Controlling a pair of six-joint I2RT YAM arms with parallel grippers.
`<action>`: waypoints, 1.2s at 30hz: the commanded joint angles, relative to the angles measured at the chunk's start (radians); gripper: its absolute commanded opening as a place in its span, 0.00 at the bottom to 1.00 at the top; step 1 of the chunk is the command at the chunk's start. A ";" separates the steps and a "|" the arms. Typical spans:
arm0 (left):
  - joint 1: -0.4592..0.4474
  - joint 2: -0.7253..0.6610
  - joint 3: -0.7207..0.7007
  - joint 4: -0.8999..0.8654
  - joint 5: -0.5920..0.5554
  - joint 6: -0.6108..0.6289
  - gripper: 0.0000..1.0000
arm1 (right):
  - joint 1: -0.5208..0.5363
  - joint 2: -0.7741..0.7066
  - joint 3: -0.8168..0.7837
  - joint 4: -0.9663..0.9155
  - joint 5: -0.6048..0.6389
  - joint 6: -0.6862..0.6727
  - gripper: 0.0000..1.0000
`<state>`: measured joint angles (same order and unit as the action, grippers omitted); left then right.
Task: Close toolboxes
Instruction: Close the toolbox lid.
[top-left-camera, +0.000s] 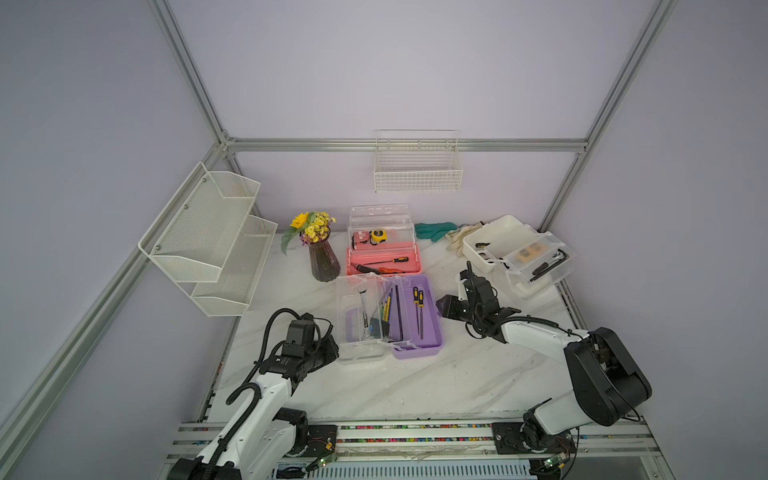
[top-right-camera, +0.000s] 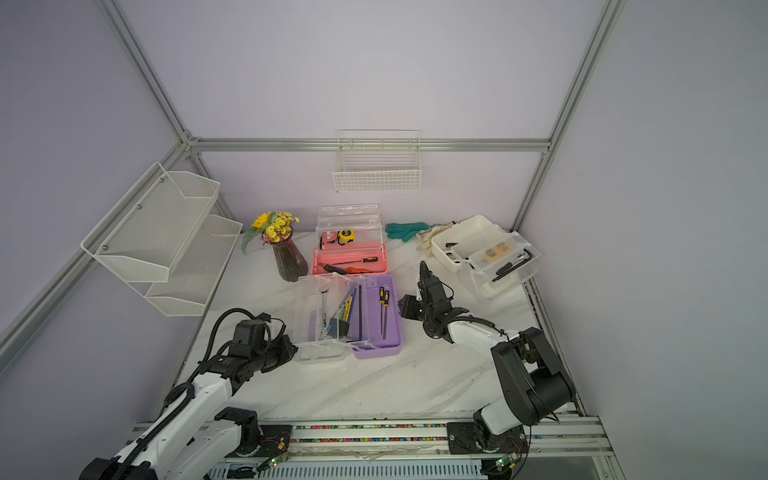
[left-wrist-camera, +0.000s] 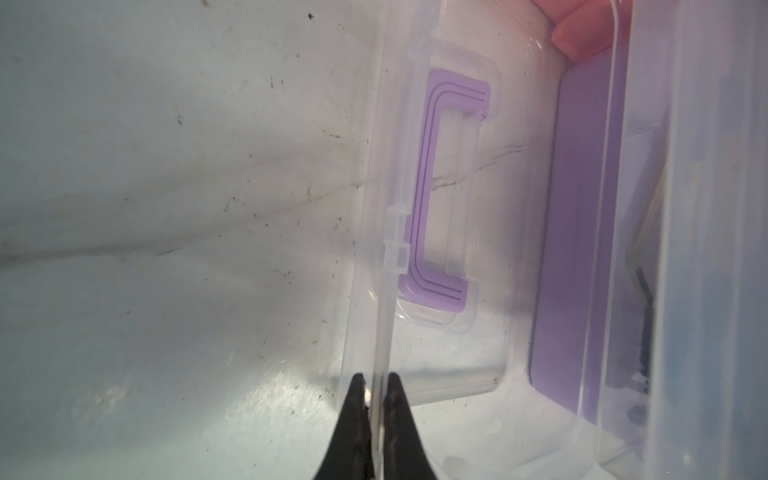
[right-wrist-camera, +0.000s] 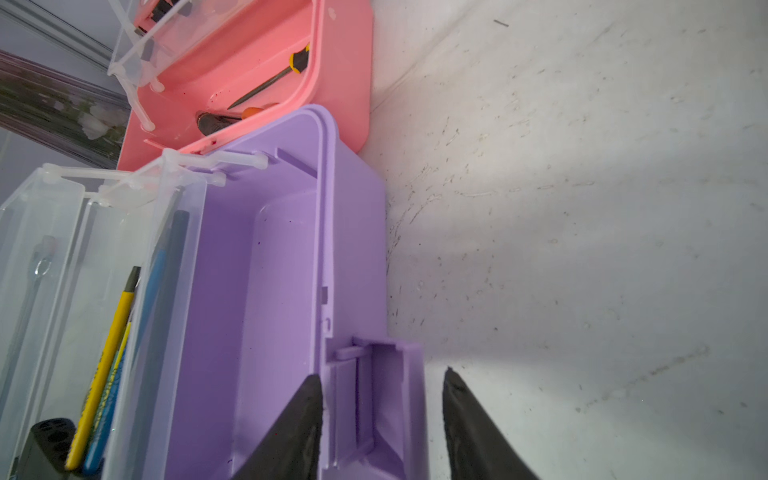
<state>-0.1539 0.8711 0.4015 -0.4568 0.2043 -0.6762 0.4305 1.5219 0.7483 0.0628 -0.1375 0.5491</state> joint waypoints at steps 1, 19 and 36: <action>-0.018 -0.009 0.093 -0.015 -0.081 0.017 0.00 | 0.006 0.018 0.019 0.023 -0.010 0.018 0.49; -0.342 0.126 0.393 -0.125 -0.512 0.170 0.00 | 0.010 0.015 0.011 0.054 -0.034 0.048 0.47; -0.623 0.341 0.688 -0.233 -0.857 0.278 0.00 | 0.029 0.026 0.026 0.060 -0.030 0.084 0.46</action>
<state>-0.7410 1.2003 0.9752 -0.8906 -0.5678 -0.4572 0.4458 1.5391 0.7483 0.0914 -0.1696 0.6106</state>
